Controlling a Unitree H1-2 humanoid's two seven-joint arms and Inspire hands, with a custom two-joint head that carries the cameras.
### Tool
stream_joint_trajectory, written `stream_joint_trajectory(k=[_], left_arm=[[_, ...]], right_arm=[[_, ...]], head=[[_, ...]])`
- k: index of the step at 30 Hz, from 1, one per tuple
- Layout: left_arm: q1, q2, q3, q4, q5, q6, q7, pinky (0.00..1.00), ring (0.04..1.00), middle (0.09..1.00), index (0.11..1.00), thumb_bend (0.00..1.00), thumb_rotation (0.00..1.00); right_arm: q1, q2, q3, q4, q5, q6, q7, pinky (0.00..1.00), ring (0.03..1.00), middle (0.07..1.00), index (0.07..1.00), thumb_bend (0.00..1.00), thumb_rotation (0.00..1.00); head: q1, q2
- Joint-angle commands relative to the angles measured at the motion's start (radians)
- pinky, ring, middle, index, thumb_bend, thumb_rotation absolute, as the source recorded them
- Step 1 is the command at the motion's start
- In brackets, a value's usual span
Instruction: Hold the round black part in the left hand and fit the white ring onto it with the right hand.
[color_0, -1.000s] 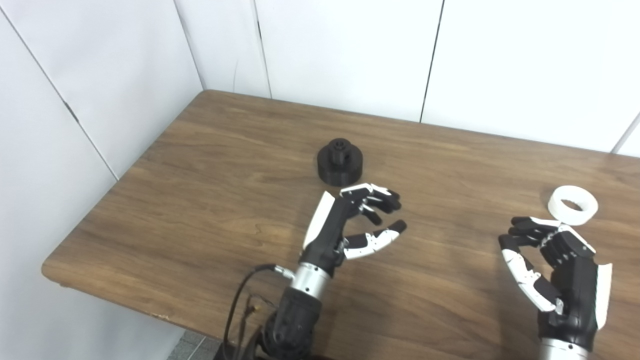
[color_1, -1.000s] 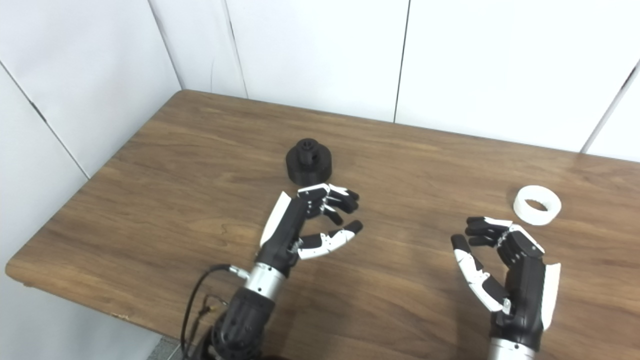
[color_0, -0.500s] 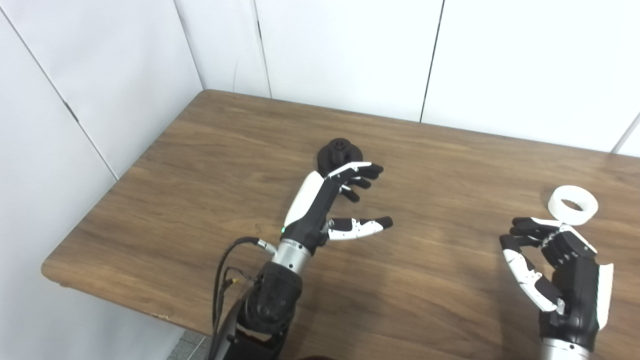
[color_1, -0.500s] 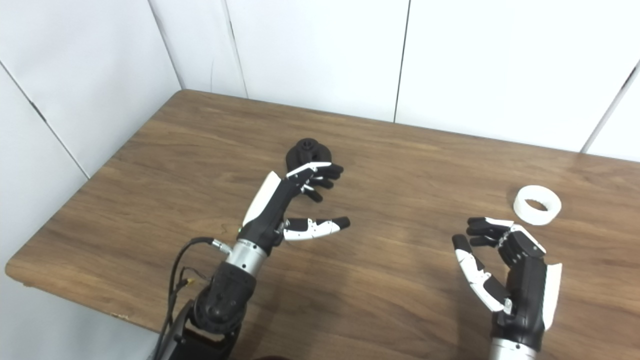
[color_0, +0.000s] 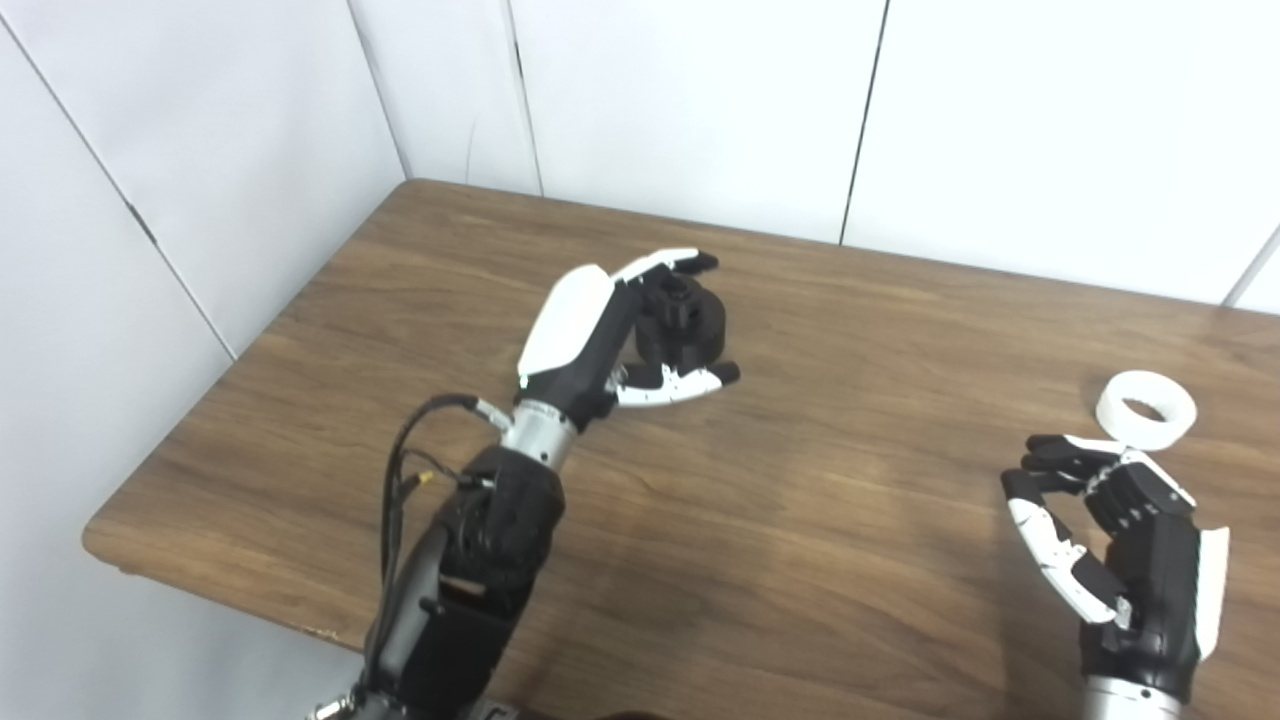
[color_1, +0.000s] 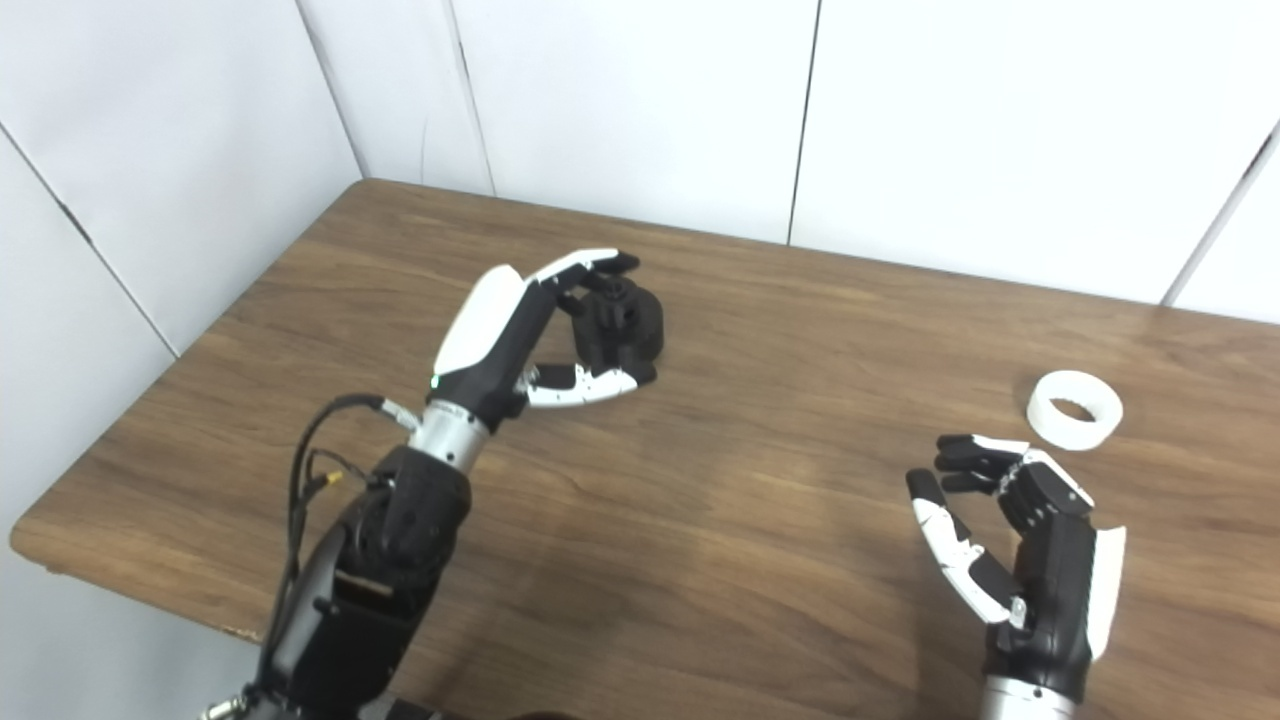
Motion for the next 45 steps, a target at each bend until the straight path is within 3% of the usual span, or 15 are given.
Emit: stream_joint_trajectory(k=[1, 13, 24, 31, 45], left_arm=[[-0.051, 0.029, 0.012, -0.027, 0.029, 0.013, -0.005, 0.62, 0.774, 0.829, 0.791, 0.76, 0.33], [-0.103, 0.078, 0.007, 0.046, 0.116, 0.033, -0.005, 0.65, 0.799, 0.847, 0.808, 0.82, 0.38], [-0.156, 0.116, -0.021, 0.178, 0.174, 0.052, -0.013, 0.72, 0.894, 0.912, 0.837, 0.91, 0.47], [-0.184, 0.119, -0.045, 0.267, 0.218, 0.09, -0.004, 0.89, 0.959, 0.946, 0.842, 0.96, 0.52], [-0.219, 0.114, -0.1, 0.44, 0.248, 0.135, 0.019, 0.89, 1.0, 1.0, 0.867, 1.0, 0.59]], right_arm=[[0.021, -0.013, -0.002, -0.018, 0.003, -0.028, 0.004, 0.48, 0.557, 0.585, 0.493, 0.5, 0.16], [0.018, -0.01, -0.002, -0.015, -0.004, -0.027, 0.002, 0.48, 0.556, 0.583, 0.493, 0.5, 0.16], [0.018, -0.003, -0.005, -0.027, 0.003, -0.011, 0.001, 0.47, 0.547, 0.578, 0.493, 0.5, 0.16], [0.019, -0.006, -0.003, -0.027, -0.002, -0.018, 0.002, 0.47, 0.55, 0.578, 0.493, 0.5, 0.16], [0.028, -0.008, -0.006, -0.043, 0.0, -0.004, 0.008, 0.48, 0.56, 0.587, 0.493, 0.5, 0.16]], head=[[0.001, 0.001], [-0.005, 0.0], [-0.011, 0.003], [-0.018, 0.006], [-0.018, 0.012]])
